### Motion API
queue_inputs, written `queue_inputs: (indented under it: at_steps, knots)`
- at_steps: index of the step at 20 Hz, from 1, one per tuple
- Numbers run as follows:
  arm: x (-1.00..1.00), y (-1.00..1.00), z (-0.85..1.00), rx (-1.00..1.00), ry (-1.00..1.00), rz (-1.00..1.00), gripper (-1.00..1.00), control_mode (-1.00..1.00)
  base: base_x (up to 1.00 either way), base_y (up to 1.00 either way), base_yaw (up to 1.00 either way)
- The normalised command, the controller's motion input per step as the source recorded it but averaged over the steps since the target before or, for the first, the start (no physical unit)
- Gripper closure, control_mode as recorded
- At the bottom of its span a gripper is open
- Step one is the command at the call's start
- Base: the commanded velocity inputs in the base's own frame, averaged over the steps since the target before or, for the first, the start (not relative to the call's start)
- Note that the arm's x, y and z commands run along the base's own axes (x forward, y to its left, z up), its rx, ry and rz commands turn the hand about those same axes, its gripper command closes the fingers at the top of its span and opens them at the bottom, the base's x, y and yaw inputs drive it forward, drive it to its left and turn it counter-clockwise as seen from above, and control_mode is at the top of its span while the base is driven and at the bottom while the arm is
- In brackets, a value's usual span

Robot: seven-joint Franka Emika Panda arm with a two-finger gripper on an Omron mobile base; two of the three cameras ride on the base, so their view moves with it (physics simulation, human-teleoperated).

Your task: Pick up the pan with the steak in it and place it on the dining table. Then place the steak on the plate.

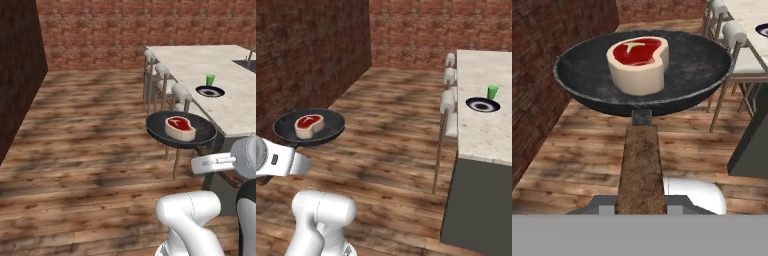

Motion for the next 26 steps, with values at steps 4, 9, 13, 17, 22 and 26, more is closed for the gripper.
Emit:
queue_inputs:
  at_steps: [4, 9, 13, 17, 22, 26]
  knots:
    - [0.00, 0.00, 0.00, 0.00, 0.00, 0.00, 1.00, 1.00, 0.91, 0.69, -0.15]
    - [0.00, 0.00, 0.00, 0.00, 0.00, 0.00, 1.00, 1.00, 0.98, 0.61, -0.16]
    - [0.00, 0.00, 0.00, 0.00, 0.00, 0.00, 1.00, 1.00, 1.00, 0.57, -0.15]
    - [0.00, 0.00, 0.00, 0.00, 0.00, 0.00, 1.00, 1.00, 1.00, 0.58, -0.15]
    - [0.00, 0.00, 0.00, 0.00, 0.00, 0.00, 1.00, 1.00, 0.95, 0.58, -0.19]
    - [0.00, 0.00, 0.00, 0.00, 0.00, 0.00, 1.00, 1.00, 0.49, 0.41, -0.39]
